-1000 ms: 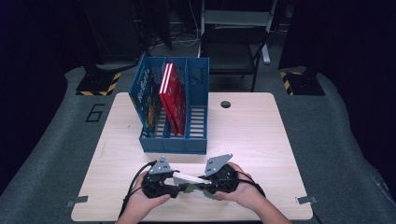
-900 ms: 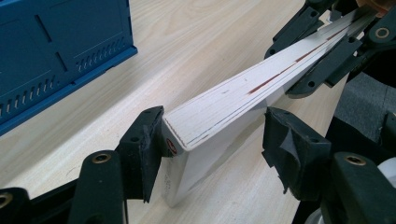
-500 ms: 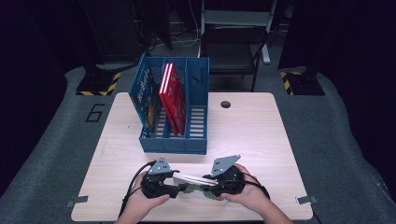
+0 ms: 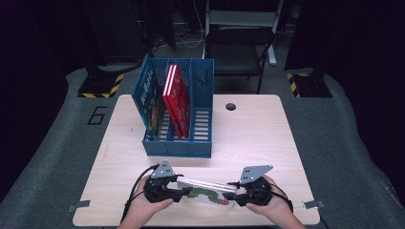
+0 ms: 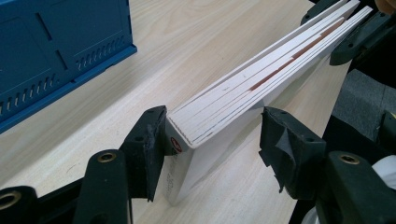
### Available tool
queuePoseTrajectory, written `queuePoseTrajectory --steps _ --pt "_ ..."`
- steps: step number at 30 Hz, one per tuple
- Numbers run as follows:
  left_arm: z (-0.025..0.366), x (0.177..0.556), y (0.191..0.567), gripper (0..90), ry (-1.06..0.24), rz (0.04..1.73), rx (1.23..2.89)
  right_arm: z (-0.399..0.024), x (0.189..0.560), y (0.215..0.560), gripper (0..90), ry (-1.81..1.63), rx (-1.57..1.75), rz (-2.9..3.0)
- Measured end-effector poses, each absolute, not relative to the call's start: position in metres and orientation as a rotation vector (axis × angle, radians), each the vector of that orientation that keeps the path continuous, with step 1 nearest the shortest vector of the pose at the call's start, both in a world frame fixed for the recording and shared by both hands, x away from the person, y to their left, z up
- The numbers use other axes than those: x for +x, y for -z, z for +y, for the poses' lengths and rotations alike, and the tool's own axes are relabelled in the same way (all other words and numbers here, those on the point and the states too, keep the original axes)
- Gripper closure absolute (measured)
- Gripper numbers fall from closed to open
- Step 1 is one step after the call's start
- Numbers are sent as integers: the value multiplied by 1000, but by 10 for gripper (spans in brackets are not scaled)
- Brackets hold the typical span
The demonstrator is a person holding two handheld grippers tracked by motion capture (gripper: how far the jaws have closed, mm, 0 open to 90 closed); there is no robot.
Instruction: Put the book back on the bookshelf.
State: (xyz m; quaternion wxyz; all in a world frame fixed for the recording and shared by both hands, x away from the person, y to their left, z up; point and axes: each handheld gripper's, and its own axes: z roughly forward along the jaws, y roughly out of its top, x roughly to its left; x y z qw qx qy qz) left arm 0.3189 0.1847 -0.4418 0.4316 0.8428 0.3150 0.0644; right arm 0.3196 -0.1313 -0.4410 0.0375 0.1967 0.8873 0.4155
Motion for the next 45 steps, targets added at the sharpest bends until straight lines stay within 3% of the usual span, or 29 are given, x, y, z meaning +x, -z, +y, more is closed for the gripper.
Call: queuePoseTrajectory --steps 11,30,45 --pt "185 318 439 464 -164 796 2126 -137 321 444 722 -1279 574 2728" --pt "194 311 436 583 -189 823 2133 -122 357 441 590 -1217 564 2696" --pt "191 316 427 607 -168 812 2164 -122 362 444 550 -1268 630 2660"
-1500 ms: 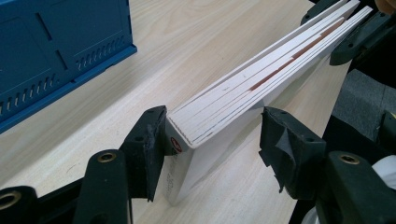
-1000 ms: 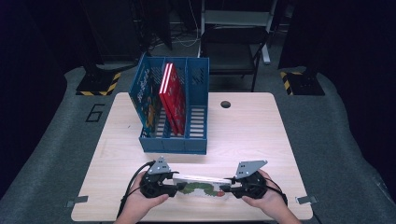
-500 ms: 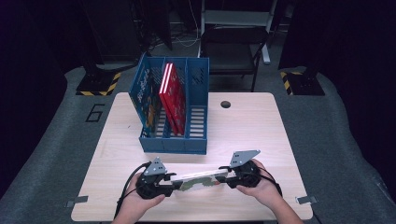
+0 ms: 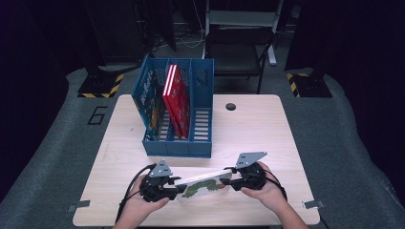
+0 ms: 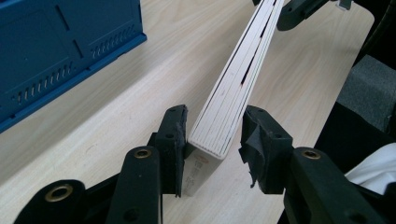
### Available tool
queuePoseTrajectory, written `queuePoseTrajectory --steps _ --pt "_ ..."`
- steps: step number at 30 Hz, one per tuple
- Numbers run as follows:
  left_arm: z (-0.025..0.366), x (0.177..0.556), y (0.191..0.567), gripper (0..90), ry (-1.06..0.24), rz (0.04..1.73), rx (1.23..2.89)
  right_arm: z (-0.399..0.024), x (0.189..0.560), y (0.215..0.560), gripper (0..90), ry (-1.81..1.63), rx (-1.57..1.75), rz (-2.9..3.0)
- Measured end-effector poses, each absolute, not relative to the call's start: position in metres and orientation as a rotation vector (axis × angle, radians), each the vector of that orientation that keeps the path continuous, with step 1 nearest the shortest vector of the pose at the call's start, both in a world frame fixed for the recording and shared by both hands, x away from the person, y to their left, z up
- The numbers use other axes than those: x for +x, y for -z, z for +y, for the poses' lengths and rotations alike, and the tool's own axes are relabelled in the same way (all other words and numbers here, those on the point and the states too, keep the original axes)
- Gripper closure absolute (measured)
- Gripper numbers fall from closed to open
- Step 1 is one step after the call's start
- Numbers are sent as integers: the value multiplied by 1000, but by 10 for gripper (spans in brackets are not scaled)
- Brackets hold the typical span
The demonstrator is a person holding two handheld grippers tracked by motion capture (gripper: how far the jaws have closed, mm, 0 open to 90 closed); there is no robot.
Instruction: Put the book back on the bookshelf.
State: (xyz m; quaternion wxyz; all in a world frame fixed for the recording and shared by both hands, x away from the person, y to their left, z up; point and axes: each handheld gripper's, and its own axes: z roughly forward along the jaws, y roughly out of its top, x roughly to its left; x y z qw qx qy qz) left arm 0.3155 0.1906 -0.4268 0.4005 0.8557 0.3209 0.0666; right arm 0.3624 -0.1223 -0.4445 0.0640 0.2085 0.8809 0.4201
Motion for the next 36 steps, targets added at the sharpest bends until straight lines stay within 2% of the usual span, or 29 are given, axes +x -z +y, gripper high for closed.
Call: queuePoseTrajectory --steps 6,12,19,36 --pt "187 318 424 605 -181 770 2182 -121 362 445 537 -1277 640 2650" --pt "180 325 420 596 -140 751 2172 -121 363 446 533 -1292 631 2646" --pt "165 331 417 629 -125 725 2143 -122 362 446 531 -1298 637 2646" --pt "148 336 417 654 -135 653 2249 -122 362 447 523 -1303 635 2639"
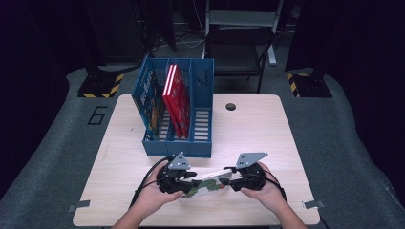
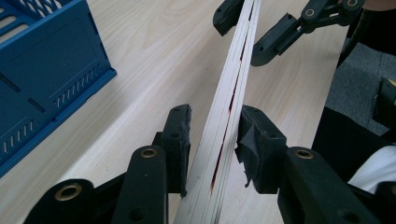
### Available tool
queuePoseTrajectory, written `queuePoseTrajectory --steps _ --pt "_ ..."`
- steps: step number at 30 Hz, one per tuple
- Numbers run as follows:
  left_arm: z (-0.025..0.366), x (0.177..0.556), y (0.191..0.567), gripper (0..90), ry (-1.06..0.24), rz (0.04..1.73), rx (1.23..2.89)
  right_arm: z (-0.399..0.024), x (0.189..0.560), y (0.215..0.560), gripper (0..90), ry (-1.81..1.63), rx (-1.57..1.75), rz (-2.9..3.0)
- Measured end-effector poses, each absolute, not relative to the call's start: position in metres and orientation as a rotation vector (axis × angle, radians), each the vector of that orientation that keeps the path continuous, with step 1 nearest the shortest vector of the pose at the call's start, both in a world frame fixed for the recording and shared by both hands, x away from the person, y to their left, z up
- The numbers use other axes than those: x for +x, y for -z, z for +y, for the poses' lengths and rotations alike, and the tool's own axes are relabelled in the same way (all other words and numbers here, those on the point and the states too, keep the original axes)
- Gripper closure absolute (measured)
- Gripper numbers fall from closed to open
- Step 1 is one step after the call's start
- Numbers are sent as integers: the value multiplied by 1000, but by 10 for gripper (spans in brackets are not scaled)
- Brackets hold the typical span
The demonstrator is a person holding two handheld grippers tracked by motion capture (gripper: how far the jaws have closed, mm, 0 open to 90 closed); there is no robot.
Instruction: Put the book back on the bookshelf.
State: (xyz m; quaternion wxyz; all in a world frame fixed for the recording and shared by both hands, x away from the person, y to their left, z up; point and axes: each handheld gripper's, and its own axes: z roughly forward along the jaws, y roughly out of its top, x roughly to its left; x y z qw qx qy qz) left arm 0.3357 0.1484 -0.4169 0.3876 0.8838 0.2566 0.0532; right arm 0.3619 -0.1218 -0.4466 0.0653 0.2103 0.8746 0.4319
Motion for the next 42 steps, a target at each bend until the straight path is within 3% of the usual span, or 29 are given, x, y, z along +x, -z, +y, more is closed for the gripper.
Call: queuePoseTrajectory --steps 20,25,29,35,42 --pt "140 338 412 747 -59 600 2334 -122 362 447 452 -1309 640 2640" --pt "136 340 413 726 -60 612 2341 -123 362 448 458 -1313 635 2633" --pt "128 337 418 639 -56 597 2363 -123 362 448 458 -1314 634 2631" --pt "128 338 417 727 -76 606 2374 -124 361 448 459 -1319 633 2632" --pt "127 339 417 746 -82 606 2376 -124 361 448 459 -1323 645 2627"
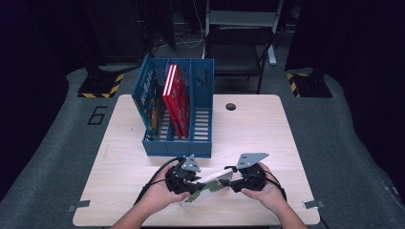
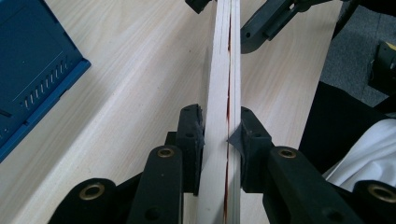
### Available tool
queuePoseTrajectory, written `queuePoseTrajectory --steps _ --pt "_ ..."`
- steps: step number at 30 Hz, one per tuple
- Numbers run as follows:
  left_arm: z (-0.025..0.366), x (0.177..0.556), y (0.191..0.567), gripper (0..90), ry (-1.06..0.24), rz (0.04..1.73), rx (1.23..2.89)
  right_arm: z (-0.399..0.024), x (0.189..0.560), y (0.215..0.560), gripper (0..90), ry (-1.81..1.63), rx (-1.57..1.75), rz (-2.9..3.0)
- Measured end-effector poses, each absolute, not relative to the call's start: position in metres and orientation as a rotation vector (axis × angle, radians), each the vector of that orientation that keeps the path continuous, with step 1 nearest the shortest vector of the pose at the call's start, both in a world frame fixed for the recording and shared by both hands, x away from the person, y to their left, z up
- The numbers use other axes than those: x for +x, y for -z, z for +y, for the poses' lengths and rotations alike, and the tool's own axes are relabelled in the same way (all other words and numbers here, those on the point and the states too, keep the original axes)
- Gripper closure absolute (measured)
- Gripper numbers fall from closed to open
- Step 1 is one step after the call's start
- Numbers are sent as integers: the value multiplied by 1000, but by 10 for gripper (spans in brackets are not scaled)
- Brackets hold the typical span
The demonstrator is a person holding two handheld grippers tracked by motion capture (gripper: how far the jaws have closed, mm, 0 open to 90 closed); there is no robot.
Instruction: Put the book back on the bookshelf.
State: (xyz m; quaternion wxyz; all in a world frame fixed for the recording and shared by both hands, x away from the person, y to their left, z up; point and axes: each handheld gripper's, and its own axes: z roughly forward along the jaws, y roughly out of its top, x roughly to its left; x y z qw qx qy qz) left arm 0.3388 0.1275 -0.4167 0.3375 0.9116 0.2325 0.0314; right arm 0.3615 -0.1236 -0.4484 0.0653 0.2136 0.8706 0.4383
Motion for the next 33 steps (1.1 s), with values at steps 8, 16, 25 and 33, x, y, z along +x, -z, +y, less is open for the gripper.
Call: queuePoseTrajectory --steps 8,16,25,33 --pt "127 338 416 766 -52 615 2377 -126 363 448 435 -1330 663 2619" --pt "134 343 410 768 -49 670 2360 -143 363 440 410 -1407 740 2545" --pt "140 350 390 768 -88 736 2298 -146 359 439 410 -1408 750 2525" --pt "147 362 373 767 -121 784 2259 -148 357 442 410 -1404 768 2516"
